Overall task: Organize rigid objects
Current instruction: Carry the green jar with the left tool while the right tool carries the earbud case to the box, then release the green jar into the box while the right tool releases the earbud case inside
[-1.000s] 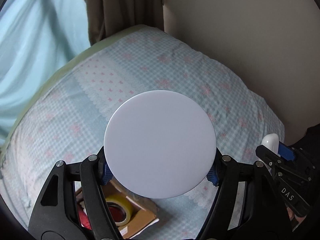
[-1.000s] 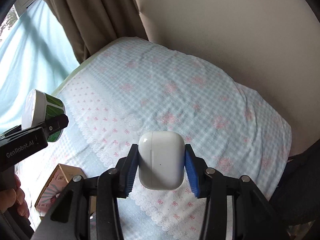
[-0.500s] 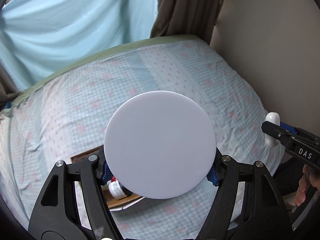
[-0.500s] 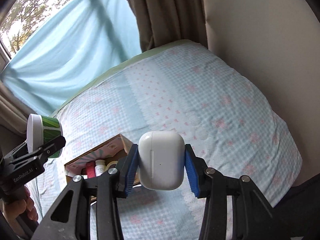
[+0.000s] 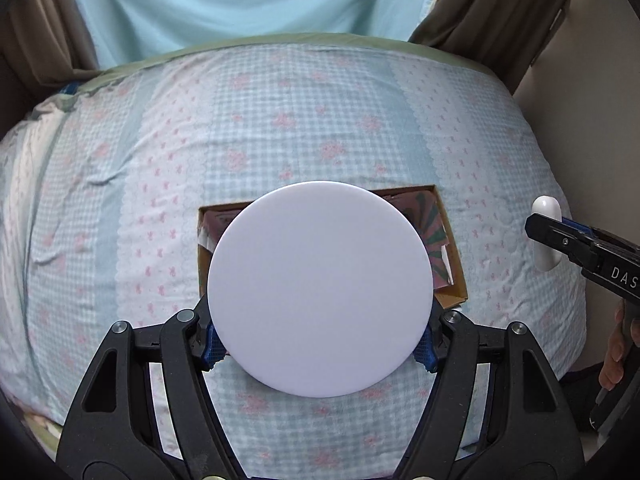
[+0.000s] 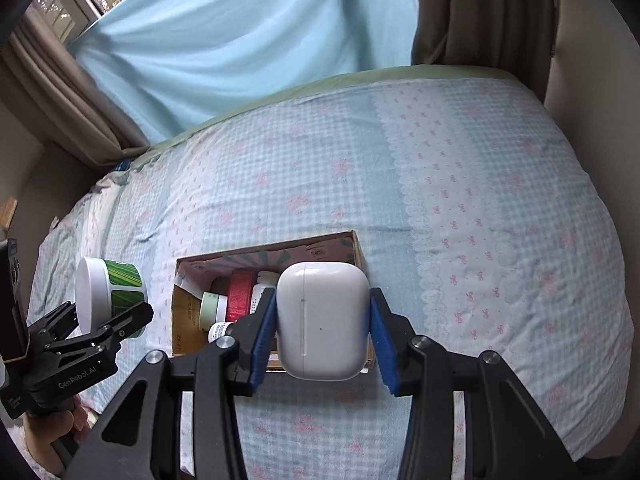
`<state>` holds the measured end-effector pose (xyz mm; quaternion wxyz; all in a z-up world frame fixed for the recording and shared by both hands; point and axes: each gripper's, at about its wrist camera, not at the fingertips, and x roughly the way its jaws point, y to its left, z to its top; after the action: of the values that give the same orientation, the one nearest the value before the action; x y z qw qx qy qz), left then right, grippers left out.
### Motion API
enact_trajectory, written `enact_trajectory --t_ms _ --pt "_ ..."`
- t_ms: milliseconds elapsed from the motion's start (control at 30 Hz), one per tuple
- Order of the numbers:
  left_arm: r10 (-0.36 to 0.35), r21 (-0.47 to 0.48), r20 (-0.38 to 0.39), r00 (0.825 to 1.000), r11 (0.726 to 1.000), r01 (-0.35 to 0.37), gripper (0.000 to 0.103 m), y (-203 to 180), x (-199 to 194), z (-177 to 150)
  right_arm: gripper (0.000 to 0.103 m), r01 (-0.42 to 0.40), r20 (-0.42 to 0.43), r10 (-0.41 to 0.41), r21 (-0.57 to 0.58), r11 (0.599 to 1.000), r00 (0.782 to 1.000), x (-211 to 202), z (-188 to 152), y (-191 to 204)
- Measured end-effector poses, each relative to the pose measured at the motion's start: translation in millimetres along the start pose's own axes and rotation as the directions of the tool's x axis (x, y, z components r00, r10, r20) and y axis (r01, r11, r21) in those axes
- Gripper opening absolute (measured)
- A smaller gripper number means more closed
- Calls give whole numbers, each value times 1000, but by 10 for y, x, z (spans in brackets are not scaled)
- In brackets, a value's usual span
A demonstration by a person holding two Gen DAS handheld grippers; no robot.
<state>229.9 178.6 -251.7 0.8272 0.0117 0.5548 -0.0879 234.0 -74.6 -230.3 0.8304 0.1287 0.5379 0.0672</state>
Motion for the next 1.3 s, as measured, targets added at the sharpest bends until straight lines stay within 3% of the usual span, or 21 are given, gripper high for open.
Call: enact_trajectory --t_ms 300,600,833,967,1033,1067,1100,1167,1233,1300 --pt "9 -39 -105 994 999 -13 68 100 892 184 41 -46 -170 24 -129 991 985 980 222 148" --pt "-17 68 -210 978 997 32 68 -201 1677 269 41 -93 -266 71 -68 993 961 1648 461 59" --pt "-16 116 -258 966 992 48 68 -342 1922 189 41 -120 -330 98 -47 992 939 1928 427 11" --pt "-24 120 -292 956 991 62 68 -381 1982 156 41 -100 -342 77 -52 994 936 2035 376 -31" --pt "-16 131 -301 953 990 58 80 -393 1976 147 42 -96 -349 75 -45 994 934 2081 375 -50" --pt "-19 135 -292 956 989 61 103 -396 1936 152 51 -102 -352 80 -42 994 932 2088 378 -56" --pt "-27 135 -275 961 989 66 103 -392 1872 159 61 -102 -355 79 -47 994 931 2081 379 -56" --pt "-35 129 -260 965 989 71 103 -378 1779 171 89 -173 -355 147 -43 984 923 2034 377 -30" --pt "-27 126 -259 965 990 62 103 -353 1725 161 103 -191 -372 157 -58 980 915 1994 354 28" --pt "-29 115 -256 966 991 60 103 -324 1666 134 103 -134 -342 89 -108 985 936 1911 313 77"
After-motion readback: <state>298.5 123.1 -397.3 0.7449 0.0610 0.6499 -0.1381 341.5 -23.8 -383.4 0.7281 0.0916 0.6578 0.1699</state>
